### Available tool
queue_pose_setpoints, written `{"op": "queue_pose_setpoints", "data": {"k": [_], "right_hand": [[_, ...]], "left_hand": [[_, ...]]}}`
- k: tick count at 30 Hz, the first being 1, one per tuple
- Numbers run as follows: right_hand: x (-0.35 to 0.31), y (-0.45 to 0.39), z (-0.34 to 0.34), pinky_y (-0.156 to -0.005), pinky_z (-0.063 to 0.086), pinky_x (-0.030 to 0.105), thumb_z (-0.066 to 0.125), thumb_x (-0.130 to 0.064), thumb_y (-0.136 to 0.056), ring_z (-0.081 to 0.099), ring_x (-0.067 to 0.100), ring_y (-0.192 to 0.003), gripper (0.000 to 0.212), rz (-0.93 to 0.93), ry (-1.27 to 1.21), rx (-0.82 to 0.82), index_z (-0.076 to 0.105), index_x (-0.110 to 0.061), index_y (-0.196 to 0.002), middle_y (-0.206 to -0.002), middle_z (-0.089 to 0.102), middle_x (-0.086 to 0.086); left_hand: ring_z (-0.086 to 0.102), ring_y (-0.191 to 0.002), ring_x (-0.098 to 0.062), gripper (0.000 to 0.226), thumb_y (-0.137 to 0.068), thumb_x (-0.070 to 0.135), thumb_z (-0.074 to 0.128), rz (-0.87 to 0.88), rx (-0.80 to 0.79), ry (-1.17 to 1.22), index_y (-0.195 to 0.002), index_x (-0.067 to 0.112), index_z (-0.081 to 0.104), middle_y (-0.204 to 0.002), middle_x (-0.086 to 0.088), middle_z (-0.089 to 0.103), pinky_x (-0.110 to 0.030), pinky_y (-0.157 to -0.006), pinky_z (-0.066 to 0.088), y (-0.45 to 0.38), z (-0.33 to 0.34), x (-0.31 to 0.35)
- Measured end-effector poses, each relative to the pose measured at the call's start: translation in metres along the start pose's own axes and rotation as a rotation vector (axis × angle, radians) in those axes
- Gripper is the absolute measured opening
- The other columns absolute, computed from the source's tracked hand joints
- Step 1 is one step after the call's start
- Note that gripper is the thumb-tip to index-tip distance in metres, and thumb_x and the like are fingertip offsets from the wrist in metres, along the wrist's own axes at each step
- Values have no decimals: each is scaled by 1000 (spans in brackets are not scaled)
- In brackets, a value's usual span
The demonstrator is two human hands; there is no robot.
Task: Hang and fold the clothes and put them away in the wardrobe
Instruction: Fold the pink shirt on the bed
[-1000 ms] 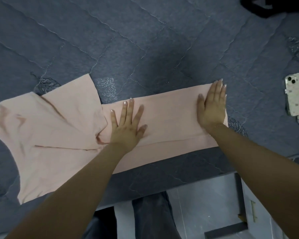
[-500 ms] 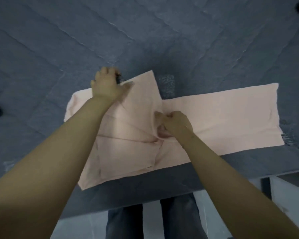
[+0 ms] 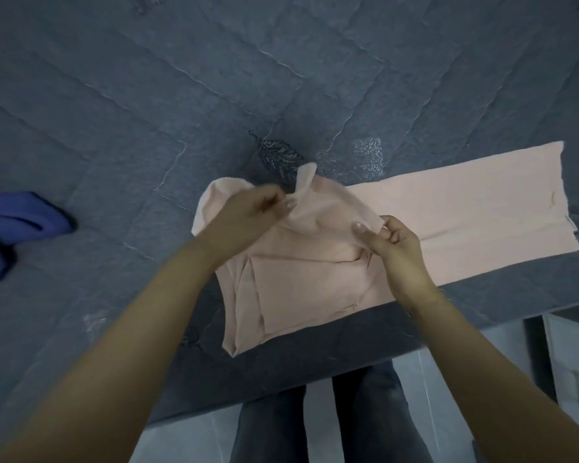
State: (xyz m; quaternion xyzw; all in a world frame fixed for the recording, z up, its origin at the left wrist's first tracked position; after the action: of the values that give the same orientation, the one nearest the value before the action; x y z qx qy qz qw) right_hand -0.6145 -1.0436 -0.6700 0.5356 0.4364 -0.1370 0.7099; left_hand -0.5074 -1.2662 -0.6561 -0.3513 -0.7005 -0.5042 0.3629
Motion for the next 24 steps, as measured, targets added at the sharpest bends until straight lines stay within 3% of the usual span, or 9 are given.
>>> {"op": "queue_pose_setpoints", "data": {"k": [3,7,10,12,16,19,22,24], "right_hand": [[5,9,-11,-66,51,16,72,-5,-84,64,7,-70,11,31,142,-105,65,-9,-92,-72,70,-5],[22,9,-29,-84,40,32,73,-7,-81,51,20,-81,15,113,417,-198,69,-2,-95,-82,54,11],[25,6,-27,-81,41,26,73,-9,-83,53,16,-80,13,110,537,-292,72,-8,-97,-81,55,9],[23,1,-19,-75,40,16,73,-9,-84,51,10,-75,10,83,613,-337,72,-12,-93,-77,51,6],[12,-15,-2,-61,31,13,67,-5,-89,35,4,-61,6,17,720,-417,65,-9,-93,-68,35,0],[0,-28,9,-54,31,16,56,-11,-97,34,1,-55,24,-23,734,-411,46,-16,-77,-66,33,-1],[-4,-47,18,-67,36,29,49,-19,-102,44,16,-73,16,-57,637,-283,49,-7,-92,-83,45,8],[0,-64,24,-66,34,30,51,-22,-101,42,18,-73,19,-102,719,-207,48,-4,-96,-81,46,9]], "left_hand": [[47,-67,0,28,-98,39,51,-2,81,-20,-78,19,52,-70,14,52,-17,-64,38,64,18,-21],[43,-59,-2,31,-96,53,39,-116,132,-2,-80,26,45,-63,10,46,-22,-58,39,120,68,-57],[43,-58,-3,30,-99,47,39,-204,213,21,-78,25,43,-62,10,44,-36,-60,45,136,92,-84],[42,-58,-3,29,-99,43,44,-241,298,53,-76,26,43,-60,12,43,-37,-61,45,136,95,-94],[54,-80,-11,25,-88,39,68,-373,385,50,-73,26,53,-73,14,54,-35,-83,45,116,91,-98],[52,-76,-10,30,-84,33,73,-389,371,321,-66,29,49,-71,16,56,-22,-71,42,95,87,-84],[45,-65,-3,27,-86,34,69,-226,559,477,-68,30,49,-62,18,50,-15,-59,37,79,61,-65],[39,-57,2,26,-90,33,65,-195,652,408,-71,27,47,-58,18,46,-14,-55,35,70,44,-65]]}}
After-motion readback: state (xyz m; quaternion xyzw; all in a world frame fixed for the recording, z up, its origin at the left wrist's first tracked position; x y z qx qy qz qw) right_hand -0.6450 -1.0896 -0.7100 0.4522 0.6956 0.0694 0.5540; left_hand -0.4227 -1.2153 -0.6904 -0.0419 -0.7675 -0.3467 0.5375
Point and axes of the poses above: each hand's wrist, its own y-axis away from the middle knuckle, its own z-axis out of the palm, x = y × z, the point moved 4 cm from there along -y, towards the middle knuckle
